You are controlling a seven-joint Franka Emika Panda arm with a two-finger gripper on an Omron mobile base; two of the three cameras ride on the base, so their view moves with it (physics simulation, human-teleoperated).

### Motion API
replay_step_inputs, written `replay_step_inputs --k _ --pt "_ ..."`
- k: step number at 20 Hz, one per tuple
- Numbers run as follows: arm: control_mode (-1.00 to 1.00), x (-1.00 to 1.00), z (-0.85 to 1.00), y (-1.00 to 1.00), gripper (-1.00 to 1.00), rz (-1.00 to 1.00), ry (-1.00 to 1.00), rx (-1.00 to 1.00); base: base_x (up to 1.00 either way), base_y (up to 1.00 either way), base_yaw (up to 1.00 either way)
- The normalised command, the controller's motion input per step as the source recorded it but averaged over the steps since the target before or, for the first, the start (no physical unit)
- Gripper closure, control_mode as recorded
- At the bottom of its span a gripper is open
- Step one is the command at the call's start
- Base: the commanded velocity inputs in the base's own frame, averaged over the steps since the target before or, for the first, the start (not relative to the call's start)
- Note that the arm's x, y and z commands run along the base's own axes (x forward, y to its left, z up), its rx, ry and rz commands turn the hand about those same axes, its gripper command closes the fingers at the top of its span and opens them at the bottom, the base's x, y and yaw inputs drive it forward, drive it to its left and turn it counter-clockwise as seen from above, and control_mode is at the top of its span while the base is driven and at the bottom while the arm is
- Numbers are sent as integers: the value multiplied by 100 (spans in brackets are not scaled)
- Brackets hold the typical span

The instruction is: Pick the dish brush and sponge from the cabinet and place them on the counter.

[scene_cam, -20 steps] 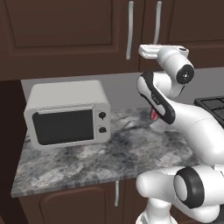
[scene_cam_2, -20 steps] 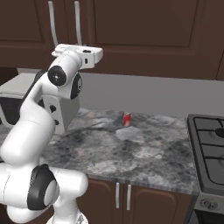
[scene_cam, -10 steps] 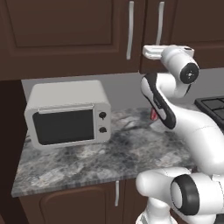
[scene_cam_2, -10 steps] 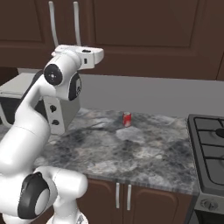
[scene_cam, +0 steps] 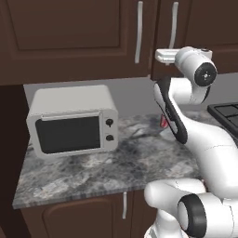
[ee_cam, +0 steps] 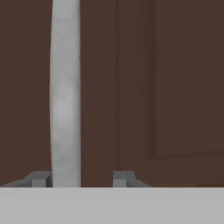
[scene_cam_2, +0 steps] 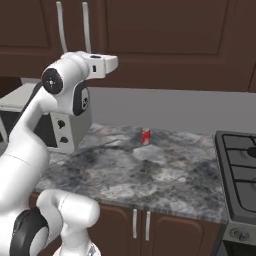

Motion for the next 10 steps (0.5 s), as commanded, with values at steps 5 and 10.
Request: replay_step_inputs --k 5,10 --pt "-100 -50 47 -60 100 -4 8 3 0 0 0" --pt "-100 -50 47 -66 100 -4 9 6 0 0 0"
